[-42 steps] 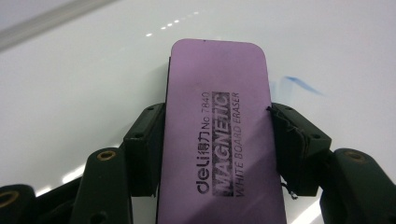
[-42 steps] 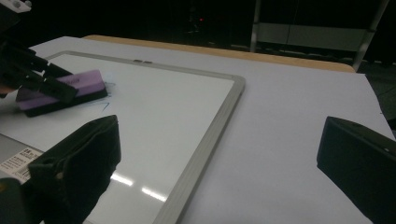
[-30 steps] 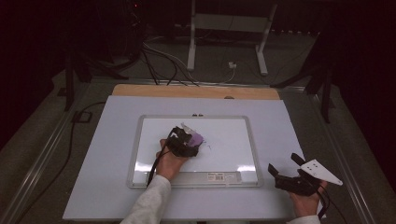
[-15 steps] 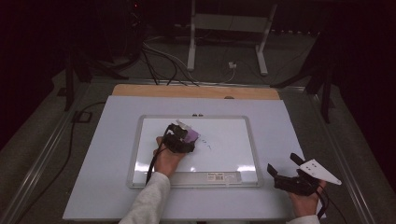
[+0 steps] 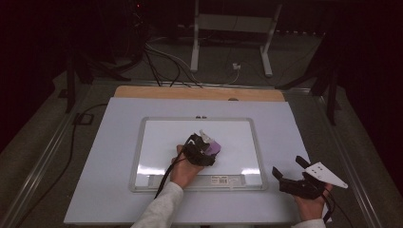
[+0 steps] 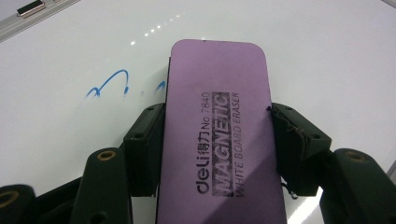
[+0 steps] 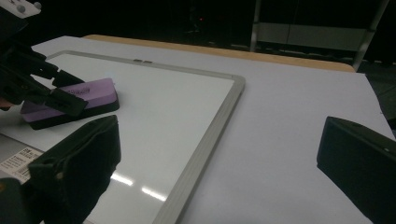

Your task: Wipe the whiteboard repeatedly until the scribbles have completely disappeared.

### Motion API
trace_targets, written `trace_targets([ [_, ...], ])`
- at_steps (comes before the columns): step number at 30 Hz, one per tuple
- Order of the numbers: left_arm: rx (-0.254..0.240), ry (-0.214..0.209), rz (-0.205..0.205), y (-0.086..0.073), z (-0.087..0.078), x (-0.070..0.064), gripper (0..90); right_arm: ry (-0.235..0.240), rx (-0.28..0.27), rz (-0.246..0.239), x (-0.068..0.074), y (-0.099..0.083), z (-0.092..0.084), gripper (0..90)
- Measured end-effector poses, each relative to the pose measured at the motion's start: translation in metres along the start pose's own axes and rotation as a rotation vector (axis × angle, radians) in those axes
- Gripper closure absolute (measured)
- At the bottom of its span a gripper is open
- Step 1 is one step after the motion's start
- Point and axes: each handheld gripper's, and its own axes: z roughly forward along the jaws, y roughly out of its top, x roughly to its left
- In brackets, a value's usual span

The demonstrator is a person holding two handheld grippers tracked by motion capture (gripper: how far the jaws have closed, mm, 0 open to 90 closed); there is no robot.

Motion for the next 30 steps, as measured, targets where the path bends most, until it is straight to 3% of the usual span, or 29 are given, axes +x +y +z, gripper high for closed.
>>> trace_targets([
  [1,-0.001,0.037,-0.013,0.001,0.001,0.003,41.8,0.000,-0.001,0.000,0.000,0.000,0.000,0.1],
  [10,0.011,0.141,-0.114,0.000,-0.001,0.035,41.9,-0.004,-0.003,0.005,-0.002,0.000,-0.001,0.1],
  [19,0.020,0.234,-0.180,0.001,-0.001,0.058,41.9,-0.004,-0.002,0.006,-0.001,0.000,-0.002,0.1],
  [25,0.024,0.246,-0.206,0.005,0.002,0.065,41.9,-0.002,-0.002,0.004,-0.001,0.000,-0.001,0.1],
  [29,0.026,0.227,-0.202,0.008,0.004,0.064,41.9,-0.001,-0.001,0.001,-0.001,0.000,0.000,0.1],
  [30,0.021,0.208,-0.182,0.009,0.006,0.060,41.9,0.000,0.000,0.000,-0.001,0.000,0.000,0.1],
])
